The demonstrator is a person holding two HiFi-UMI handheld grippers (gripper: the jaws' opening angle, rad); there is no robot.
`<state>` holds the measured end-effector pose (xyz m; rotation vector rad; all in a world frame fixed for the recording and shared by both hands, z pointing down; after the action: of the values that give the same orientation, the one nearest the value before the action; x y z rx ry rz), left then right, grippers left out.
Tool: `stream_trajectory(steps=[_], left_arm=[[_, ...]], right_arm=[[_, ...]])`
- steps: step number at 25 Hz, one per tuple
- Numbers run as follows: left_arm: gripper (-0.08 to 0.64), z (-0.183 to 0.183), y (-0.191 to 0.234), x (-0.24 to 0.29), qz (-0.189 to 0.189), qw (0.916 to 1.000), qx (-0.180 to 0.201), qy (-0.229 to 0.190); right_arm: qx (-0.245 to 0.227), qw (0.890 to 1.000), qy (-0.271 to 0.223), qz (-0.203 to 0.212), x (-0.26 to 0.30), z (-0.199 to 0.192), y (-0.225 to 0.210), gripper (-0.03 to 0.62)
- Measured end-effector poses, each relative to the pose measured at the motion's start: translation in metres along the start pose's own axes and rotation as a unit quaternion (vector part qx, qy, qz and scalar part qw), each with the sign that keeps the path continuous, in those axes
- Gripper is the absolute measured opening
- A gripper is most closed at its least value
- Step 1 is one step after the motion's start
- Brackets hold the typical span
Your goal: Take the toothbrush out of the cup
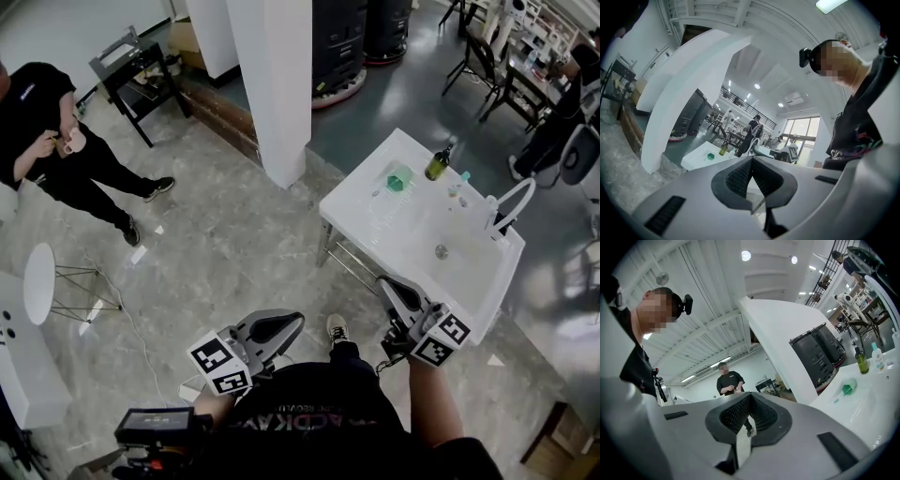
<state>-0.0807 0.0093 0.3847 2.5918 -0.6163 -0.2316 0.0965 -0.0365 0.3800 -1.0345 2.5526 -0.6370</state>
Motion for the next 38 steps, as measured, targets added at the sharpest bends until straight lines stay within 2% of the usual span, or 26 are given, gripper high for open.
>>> stream_trajectory(steps=[7, 16, 23, 28, 33, 38], left_arm=[[0.008, 0.006, 0.016, 0.021, 0.022, 0.9996, -0.001, -0.016], [0.008, 0.012, 0.038, 0.029, 0.066, 0.9973, -0.008, -0.032], [0.008, 0.021, 0.049, 0.039, 0.083, 0.9958, -0.008, -0.038], [0.006, 0.006, 0.06, 0.063, 0.095, 0.9946, -0.008, -0.039], [0.008, 0.007, 0.062, 0.072, 0.107, 0.9934, -0.016, -0.038], [0.006, 0.007, 0.066, 0.077, 0.118, 0.992, -0.021, -0.038]], right_arm=[[-0.013, 1.0, 0.01, -0.005, 0.017, 0.021, -0.055, 0.011], [-0.036, 0.998, 0.043, -0.023, 0.036, 0.029, -0.127, 0.011], [-0.023, 0.997, 0.048, -0.061, 0.056, 0.042, -0.187, 0.011], [-0.015, 0.995, 0.05, -0.083, 0.057, 0.042, -0.247, 0.009], [-0.02, 0.992, 0.072, -0.105, 0.063, 0.045, -0.286, 0.01], [-0.042, 0.984, 0.118, -0.127, 0.075, 0.038, -0.324, 0.011]])
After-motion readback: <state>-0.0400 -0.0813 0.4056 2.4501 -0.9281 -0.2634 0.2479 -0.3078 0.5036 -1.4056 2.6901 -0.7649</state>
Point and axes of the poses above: the fingertips, and each gripper's own axes: x forward along the fingers, y to its left, z out of its top, the point moved 2 cm from there along -x, backward along the fingers, and after that the axes turned 6 degrees about -y, right-handed, at the moved point
